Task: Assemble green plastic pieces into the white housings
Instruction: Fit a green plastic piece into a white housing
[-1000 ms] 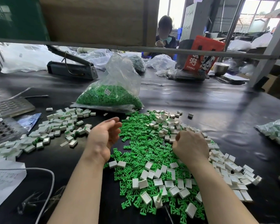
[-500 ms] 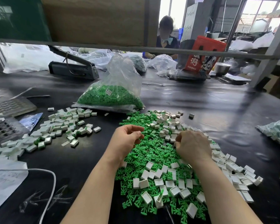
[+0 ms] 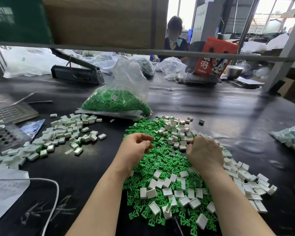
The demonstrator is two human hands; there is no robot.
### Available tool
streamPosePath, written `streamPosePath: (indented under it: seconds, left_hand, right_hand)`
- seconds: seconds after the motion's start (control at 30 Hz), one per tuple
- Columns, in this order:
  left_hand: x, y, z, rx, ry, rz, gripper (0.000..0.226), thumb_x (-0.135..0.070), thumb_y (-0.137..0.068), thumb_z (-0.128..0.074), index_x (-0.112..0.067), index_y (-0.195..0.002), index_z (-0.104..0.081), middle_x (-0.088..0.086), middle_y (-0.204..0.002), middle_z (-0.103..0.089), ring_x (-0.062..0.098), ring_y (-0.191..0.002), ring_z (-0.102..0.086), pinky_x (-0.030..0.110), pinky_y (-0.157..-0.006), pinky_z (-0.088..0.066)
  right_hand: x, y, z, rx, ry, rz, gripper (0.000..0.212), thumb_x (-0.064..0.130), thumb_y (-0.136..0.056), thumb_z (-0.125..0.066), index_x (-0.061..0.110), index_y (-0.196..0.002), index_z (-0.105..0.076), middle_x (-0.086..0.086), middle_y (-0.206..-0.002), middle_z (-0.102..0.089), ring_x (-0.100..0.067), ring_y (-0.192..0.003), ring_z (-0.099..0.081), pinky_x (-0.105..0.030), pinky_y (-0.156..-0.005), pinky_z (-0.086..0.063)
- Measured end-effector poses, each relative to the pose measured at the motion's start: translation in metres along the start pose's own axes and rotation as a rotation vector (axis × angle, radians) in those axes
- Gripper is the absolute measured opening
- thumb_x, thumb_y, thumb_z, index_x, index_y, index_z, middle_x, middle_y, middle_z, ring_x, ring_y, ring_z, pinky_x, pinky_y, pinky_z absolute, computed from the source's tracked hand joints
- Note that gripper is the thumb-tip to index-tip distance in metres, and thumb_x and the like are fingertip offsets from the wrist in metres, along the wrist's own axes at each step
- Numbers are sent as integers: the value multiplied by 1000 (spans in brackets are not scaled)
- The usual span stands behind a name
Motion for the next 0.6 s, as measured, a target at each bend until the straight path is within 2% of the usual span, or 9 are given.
streamPosePath:
  seconds: [0.07, 0.1, 0.17, 0.23, 0.3, 0.37, 0.47, 0.53, 0.6]
  left_hand:
    - [0, 0, -3, 12, -34, -10, 18, -8, -96, -55, -17, -99, -70, 5, -90, -73, 8, -70, -59, 9, -49, -42]
    - [-1, 0, -6, 22, -48, -17, 17, -9, -96, -56, -19, -100, -69, 4, -91, -72, 8, -70, -60, 10, -50, -43]
    - [-3, 0, -11, 40, -67, -43, 15, -12, -95, -59, -22, -102, -68, 1, -91, -72, 5, -69, -63, 13, -53, -47]
    - [-8, 2, -18, 62, -41, -82, 16, -15, -92, -64, -22, -106, -68, 1, -93, -72, 4, -69, -66, 16, -58, -51]
    - [-11, 3, -25, 83, 20, -96, 21, -15, -89, -69, -16, -110, -67, 6, -96, -72, 9, -73, -67, 21, -63, -54]
    - [-14, 4, -25, 55, 54, -108, 18, -12, -86, -72, -13, -103, -69, 9, -91, -74, 13, -72, -68, 26, -64, -55]
    - [-17, 4, -14, -34, 107, -143, 8, -8, -84, -74, -13, -90, -72, 4, -78, -75, 9, -67, -68, 16, -57, -51]
    - [-19, 4, -5, -67, 162, -154, 9, -10, -82, -76, -12, -90, -72, 4, -77, -75, 10, -68, -70, 18, -59, -53]
    - [-20, 3, 2, -96, 119, -167, 9, -12, -81, -78, -13, -88, -72, 5, -78, -75, 14, -72, -72, 24, -64, -57]
  right_hand:
    - [-2, 0, 3, -26, -57, -12, 27, 16, -94, -51, 17, -68, -49, 6, -61, -48, -12, -58, -48, -19, -44, -23]
    - [-2, 0, 4, -18, -174, -20, 26, 17, -96, -52, 17, -70, -54, 7, -60, -49, -10, -55, -48, -16, -41, -25]
    - [3, 0, 3, 46, -599, -49, 20, 19, -97, -57, 17, -78, -65, 8, -64, -60, -8, -55, -56, -12, -42, -36]
    - [13, 3, 1, 129, -1040, -120, 13, 18, -95, -62, 18, -85, -70, 4, -75, -70, -12, -65, -65, -15, -49, -46]
    - [28, 8, -3, 215, -1229, -140, 8, 17, -93, -64, 16, -90, -71, 1, -83, -73, -5, -69, -65, -14, -53, -46]
    - [41, 11, -6, 265, -1305, -125, 7, 16, -91, -66, 14, -94, -72, -2, -87, -73, 0, -69, -64, -13, -58, -45]
    - [47, 11, -5, 257, -1347, -82, 5, 15, -89, -68, 13, -94, -70, -3, -84, -73, 2, -65, -63, -13, -56, -46]
    - [44, 9, -2, 206, -1202, -34, 3, 18, -91, -67, 16, -91, -69, -3, -81, -73, -6, -69, -66, -13, -54, -48]
    - [46, 9, -2, 201, -1003, 38, 5, 20, -93, -65, 20, -92, -70, 0, -82, -71, -12, -72, -66, -13, -54, -48]
Point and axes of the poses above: each hand's wrist, its own y-axis away from the middle knuckle, its own z-axis out of the back of the hand, x = y × z, the point moved 10 cm from there along -y, towards the middle knuckle
